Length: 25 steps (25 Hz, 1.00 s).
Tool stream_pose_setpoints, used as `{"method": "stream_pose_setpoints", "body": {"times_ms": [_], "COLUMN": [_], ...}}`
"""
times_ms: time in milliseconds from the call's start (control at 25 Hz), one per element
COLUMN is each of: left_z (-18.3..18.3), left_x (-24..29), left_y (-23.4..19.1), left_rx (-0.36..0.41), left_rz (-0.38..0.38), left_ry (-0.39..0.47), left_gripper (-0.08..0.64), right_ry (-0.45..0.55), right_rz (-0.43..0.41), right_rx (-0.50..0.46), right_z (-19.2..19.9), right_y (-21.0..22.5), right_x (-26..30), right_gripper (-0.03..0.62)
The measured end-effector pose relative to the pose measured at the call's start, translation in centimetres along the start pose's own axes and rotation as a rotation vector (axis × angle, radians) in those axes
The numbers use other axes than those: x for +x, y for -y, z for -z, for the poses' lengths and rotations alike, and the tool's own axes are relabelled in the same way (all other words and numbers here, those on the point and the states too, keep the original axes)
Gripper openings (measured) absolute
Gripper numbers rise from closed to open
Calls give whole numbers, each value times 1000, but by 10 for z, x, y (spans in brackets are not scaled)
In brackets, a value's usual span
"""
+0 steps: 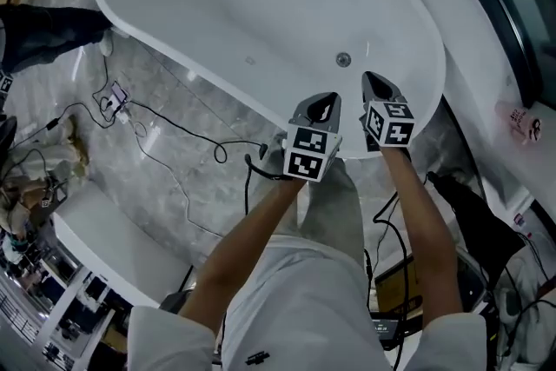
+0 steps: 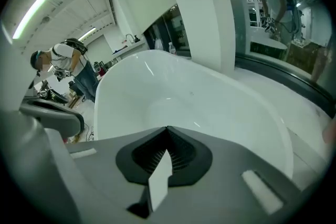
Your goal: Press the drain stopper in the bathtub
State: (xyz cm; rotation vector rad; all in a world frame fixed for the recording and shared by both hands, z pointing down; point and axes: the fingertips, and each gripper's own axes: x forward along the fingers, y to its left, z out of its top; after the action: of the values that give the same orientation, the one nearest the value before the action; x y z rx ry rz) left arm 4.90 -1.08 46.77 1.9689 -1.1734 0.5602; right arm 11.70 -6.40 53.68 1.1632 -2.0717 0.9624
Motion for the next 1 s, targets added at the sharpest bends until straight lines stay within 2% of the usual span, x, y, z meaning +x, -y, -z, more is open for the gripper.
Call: {"method": "stream_pose_setpoints", "body": {"times_ms": [160,360,520,760,1000], "left_z": [-24,-56,-90,-131,-154], "left_x": [-36,-83,-122,-180,-226], "left_y": [12,29,37,68,88], "left_rx": [10,20,17,55,115], "left_rz": [-12,-18,-24,11,54], "left_ry": [38,75,139,225,264], "left_gripper": [5,5,5,5,5], "right_ry": [39,87,145,200,301], "right_rz": [-30,-63,-89,-111,-116], "right_rx": [-13,-78,-108,-144,-96], "right_z": [-23,-51,-83,-116,-150], "right_y": [-20,-53,-87,-129,-161], "right_x": [-39,-89,-128,-196,-252], "right_gripper": [0,-2,-2,-3,-3]}}
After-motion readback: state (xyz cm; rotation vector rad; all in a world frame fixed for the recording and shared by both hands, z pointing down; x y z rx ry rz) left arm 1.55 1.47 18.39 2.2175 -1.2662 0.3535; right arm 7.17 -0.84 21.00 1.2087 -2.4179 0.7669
